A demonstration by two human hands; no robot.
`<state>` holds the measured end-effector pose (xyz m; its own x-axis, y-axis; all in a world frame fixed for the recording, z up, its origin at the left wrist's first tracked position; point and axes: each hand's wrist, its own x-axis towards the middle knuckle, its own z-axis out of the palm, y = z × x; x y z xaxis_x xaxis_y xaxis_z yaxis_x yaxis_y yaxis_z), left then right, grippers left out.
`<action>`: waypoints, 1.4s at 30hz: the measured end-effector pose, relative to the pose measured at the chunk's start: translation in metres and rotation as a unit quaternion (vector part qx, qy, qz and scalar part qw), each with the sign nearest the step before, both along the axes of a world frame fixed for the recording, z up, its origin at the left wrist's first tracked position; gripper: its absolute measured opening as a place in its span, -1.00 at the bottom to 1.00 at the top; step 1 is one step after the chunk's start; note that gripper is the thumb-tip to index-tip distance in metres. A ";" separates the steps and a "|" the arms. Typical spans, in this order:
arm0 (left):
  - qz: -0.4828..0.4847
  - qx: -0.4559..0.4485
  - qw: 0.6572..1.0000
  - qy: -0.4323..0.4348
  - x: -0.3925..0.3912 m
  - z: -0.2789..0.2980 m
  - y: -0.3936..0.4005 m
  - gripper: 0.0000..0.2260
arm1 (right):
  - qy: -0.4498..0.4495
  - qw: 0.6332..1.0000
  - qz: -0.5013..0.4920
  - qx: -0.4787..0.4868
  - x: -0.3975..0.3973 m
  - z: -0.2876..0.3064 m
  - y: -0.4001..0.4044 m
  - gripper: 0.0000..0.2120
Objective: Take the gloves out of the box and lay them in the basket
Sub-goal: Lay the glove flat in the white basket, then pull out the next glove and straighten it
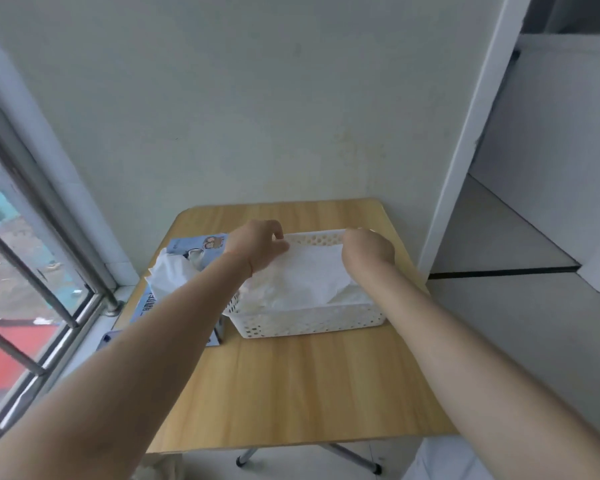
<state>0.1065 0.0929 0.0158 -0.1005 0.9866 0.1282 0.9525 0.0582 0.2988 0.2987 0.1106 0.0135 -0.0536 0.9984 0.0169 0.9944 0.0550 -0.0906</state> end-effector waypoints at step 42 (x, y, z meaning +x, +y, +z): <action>0.045 0.020 0.985 -0.166 -0.155 -0.010 -0.110 -0.67 | 0.230 0.918 0.311 -0.086 -0.187 0.017 -0.054 -0.75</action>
<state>-0.0485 -0.0170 0.0059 -0.2296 0.9668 0.1124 0.7938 0.1192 0.5964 0.1113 0.0571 0.0306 -0.6413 0.7669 0.0252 0.6293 0.5445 -0.5545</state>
